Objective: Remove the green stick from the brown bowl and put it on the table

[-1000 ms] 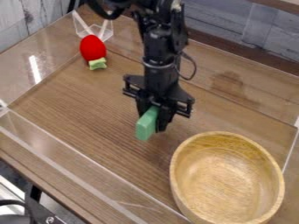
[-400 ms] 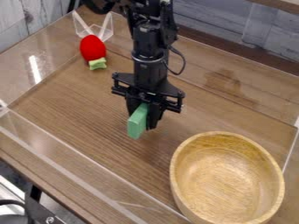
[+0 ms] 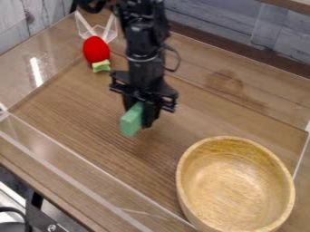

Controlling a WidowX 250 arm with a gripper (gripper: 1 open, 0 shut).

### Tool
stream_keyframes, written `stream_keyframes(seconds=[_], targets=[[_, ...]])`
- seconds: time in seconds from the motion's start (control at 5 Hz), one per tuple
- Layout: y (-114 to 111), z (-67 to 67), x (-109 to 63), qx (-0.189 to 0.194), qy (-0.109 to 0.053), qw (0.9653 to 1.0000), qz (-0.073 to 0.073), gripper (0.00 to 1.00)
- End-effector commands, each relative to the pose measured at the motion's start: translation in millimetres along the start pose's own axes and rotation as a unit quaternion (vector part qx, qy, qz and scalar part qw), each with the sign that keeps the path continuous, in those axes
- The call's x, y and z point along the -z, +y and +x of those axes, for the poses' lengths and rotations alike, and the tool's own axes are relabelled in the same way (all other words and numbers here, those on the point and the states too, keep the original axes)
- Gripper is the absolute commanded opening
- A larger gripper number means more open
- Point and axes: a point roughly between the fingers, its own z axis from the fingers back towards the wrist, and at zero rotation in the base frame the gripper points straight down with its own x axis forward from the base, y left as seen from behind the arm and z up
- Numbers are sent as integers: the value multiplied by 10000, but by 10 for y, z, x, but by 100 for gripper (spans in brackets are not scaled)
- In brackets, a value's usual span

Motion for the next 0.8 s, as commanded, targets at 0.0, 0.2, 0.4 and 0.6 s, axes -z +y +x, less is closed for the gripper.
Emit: stream_keyframes(seconds=[0.0,0.2,0.4,0.6], targets=[[138,5,-78,180,-144,9997,-2,0],[201,-3,-102,84,-120,9999,-63,0],[254,-3,-119,29,-100,9999,-112,0],[235,-67,-94,35,-94,9998,-159,0]])
